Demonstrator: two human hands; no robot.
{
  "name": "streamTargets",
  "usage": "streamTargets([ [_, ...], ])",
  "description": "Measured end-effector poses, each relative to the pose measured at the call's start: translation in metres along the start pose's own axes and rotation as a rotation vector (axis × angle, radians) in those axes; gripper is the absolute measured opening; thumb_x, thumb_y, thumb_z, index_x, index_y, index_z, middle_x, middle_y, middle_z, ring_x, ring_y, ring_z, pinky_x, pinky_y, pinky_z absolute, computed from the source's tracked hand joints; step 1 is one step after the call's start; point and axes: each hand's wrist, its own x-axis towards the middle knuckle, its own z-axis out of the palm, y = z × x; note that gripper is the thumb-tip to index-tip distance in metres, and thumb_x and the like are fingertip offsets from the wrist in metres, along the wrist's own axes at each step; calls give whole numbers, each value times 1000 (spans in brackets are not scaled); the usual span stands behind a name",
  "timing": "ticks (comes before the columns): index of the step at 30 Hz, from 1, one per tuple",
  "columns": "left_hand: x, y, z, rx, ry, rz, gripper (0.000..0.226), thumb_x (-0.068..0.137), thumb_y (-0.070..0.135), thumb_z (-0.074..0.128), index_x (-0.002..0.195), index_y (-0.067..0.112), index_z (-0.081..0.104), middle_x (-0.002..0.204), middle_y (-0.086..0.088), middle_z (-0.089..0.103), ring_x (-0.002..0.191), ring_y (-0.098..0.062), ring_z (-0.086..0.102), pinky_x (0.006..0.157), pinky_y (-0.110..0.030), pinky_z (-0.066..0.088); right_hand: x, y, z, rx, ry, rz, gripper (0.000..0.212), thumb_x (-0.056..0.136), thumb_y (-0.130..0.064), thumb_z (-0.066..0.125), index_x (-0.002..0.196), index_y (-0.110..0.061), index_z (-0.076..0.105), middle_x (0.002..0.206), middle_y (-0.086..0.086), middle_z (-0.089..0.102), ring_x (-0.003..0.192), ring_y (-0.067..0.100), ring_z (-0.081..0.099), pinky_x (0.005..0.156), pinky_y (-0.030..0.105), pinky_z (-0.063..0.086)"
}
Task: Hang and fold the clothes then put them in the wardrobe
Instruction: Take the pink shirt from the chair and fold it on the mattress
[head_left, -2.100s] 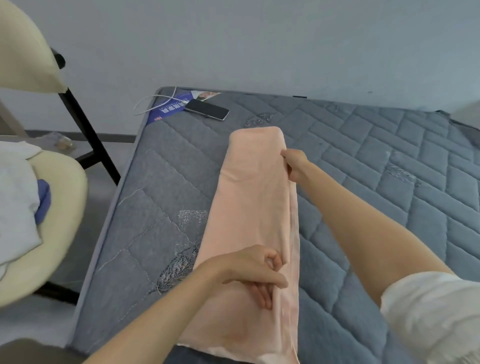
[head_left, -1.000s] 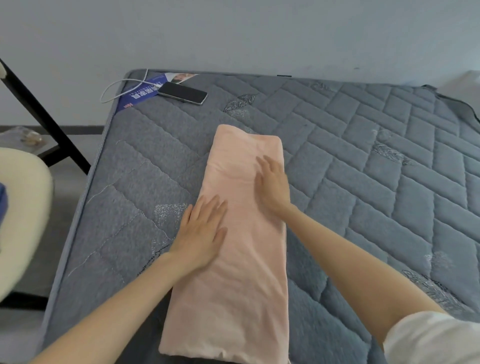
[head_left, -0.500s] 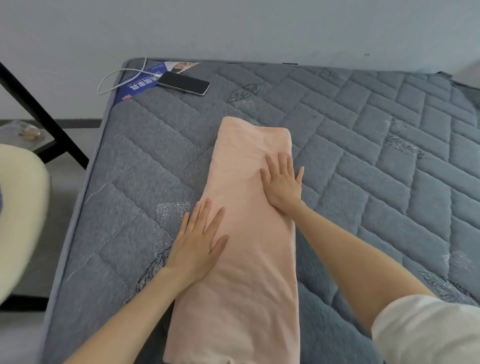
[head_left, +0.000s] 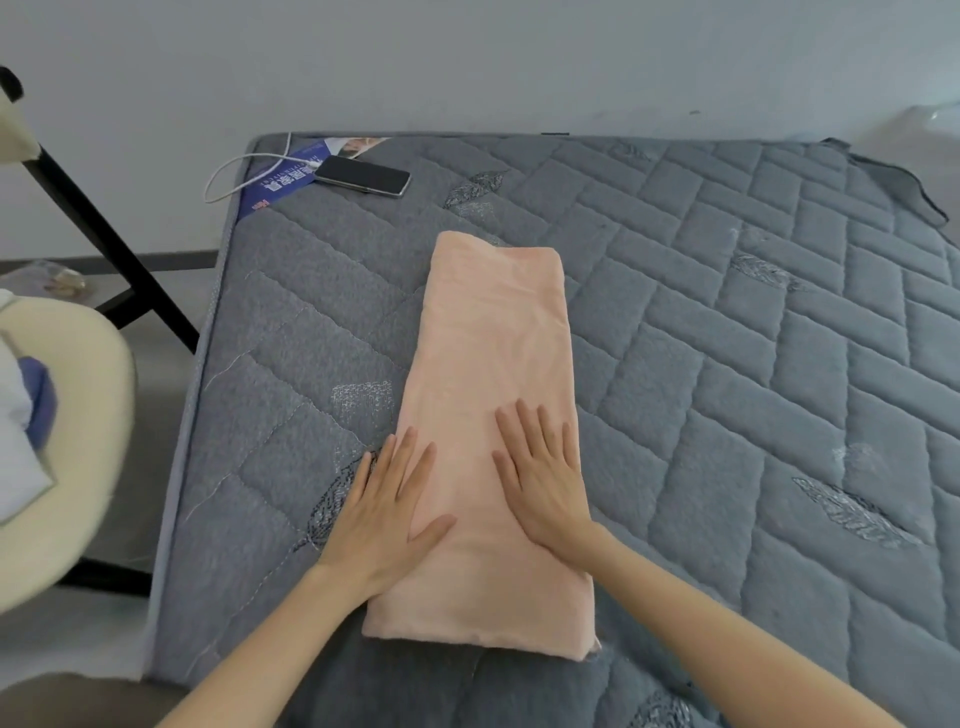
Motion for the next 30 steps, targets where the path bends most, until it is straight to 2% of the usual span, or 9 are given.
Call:
streamTargets([
  [4, -23, -2, 0, -10, -56, -18, 75, 80, 72, -8, 136, 30, -36, 144, 7, -44, 134, -11, -38, 110, -32, -27, -42, 10, -1, 4, -19, -28, 53, 101, -46, 12, 148, -40, -12, 156, -12, -20, 142, 10, -23, 115, 35, -19],
  [9, -42, 0, -3, -94, -115, -48, 71, 97, 55, 18, 141, 25, -30, 149, 2, -37, 139, -11, -31, 112, -32, -23, -75, 18, -7, 52, -67, -68, 55, 103, -43, 19, 147, -36, -13, 156, -10, -18, 146, 14, -16, 118, 35, -11],
  [13, -32, 5, -26, -435, -45, -104, 76, 95, 36, 48, 151, 13, 1, 159, -2, 7, 146, -18, 7, 114, -27, 4, -79, 20, -24, 465, 84, 133, 57, 100, -28, 44, 151, -16, 22, 157, 2, 19, 141, 18, 21, 114, 26, 17],
  [15, -20, 7, -40, -634, 35, -205, 70, 91, 24, 57, 148, 8, 20, 140, 2, 40, 134, -21, 34, 106, -25, 22, -74, 21, -35, 680, 179, 393, 50, 96, -25, 50, 142, -8, 38, 140, 9, 43, 121, 19, 44, 102, 28, 35],
  [17, -8, 7, -49, -797, 14, -333, 55, 88, 16, 61, 137, 4, 39, 121, 3, 53, 109, -17, 52, 90, -23, 35, -65, 24, -44, 732, 102, 526, 41, 94, -26, 55, 124, 1, 55, 111, 11, 61, 96, 19, 56, 86, 31, 45],
  [20, 3, 3, -50, -1048, -128, -428, 25, 86, 10, 65, 110, 6, 60, 111, -6, 66, 86, -13, 61, 69, -19, 48, -55, 27, -58, 807, -140, 566, 29, 89, -30, 63, 75, -5, 61, 71, 7, 59, 68, 20, 54, 60, 27, 39],
  [25, 11, 2, -49, -1028, -150, -475, 14, 86, 12, 68, 97, 5, 64, 88, -1, 64, 80, -12, 58, 58, -15, 43, -42, 23, -63, 1004, -255, 630, 19, 87, -25, 68, 77, -9, 64, 77, -2, 65, 69, 9, 59, 51, 16, 42],
  [28, 9, -1, -48, -1039, -10, -449, 17, 87, 14, 67, 71, 7, 64, 60, 11, 59, 59, -1, 52, 46, -7, 35, -42, 30, -69, 1037, -244, 573, 21, 89, -24, 66, 74, -9, 64, 76, 1, 63, 66, 11, 55, 59, 18, 41],
  [30, 8, -2, -54, -1034, 40, -411, 17, 86, 17, 69, 75, 4, 66, 65, 6, 60, 62, -6, 51, 49, -9, 35, -43, 35, -82, 1045, -268, 493, 24, 91, -22, 64, 71, -9, 62, 74, 3, 60, 63, 12, 51, 64, 20, 40],
])
